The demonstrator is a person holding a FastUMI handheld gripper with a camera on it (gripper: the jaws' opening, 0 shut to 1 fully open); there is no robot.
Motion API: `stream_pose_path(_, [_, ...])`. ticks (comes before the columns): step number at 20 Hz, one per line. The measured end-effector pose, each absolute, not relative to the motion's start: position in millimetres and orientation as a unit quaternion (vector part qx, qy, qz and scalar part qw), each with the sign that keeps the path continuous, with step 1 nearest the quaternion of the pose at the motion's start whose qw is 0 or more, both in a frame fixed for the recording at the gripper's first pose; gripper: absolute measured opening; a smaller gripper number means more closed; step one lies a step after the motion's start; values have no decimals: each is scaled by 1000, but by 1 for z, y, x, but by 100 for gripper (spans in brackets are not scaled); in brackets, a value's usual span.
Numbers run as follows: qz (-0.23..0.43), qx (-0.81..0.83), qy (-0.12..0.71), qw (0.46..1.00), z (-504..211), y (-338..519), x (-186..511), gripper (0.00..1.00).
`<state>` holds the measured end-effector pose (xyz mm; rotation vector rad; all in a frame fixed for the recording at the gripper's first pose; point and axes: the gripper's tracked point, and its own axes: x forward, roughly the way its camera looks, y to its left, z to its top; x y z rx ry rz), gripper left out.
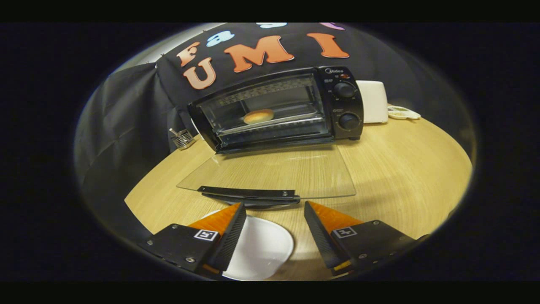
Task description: Open the toaster oven, put the food inside, and close the toaster oven door.
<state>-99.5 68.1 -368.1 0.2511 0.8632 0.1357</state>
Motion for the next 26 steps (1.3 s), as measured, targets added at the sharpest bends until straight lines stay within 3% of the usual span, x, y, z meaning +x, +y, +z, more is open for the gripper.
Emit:
stream_pose_path(8, [118,86,375,916,-339,100,-81,83])
stream_pose_path(16, [59,-7,359,931,-334,79,-25,82])
stream_pose_path(26, [-5,24,350,936,-319,71,45,81])
